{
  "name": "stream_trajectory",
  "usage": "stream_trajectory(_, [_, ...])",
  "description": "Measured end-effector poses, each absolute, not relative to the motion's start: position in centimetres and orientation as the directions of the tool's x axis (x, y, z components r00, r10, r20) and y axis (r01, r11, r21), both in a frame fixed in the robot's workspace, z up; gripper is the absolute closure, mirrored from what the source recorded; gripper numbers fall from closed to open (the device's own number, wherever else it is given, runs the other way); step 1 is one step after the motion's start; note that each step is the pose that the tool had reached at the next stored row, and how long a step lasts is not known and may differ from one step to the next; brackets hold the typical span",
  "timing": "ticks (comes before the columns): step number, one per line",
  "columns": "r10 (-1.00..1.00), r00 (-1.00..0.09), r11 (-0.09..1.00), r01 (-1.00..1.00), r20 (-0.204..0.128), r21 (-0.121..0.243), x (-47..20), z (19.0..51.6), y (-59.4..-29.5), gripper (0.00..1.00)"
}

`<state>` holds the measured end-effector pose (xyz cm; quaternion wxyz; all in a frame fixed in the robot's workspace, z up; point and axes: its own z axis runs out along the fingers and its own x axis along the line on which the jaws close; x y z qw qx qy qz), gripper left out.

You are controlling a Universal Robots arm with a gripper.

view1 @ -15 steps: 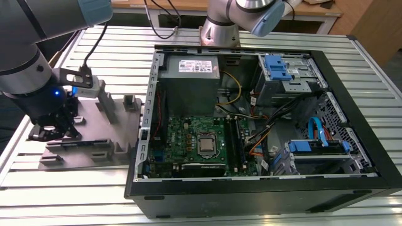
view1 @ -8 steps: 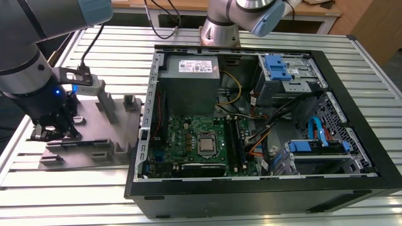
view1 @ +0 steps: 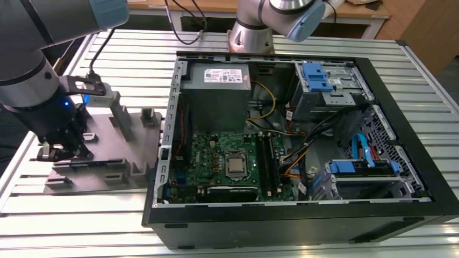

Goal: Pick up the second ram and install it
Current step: 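Pick up the second ram and move it above second insertion slot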

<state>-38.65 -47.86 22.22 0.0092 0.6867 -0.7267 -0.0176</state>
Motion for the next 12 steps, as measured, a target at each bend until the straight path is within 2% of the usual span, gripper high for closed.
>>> stream_trajectory(12, [-0.999,0.042,-0.042,-0.998,-0.011,0.038,-38.65,22.21,-47.86,0.89])
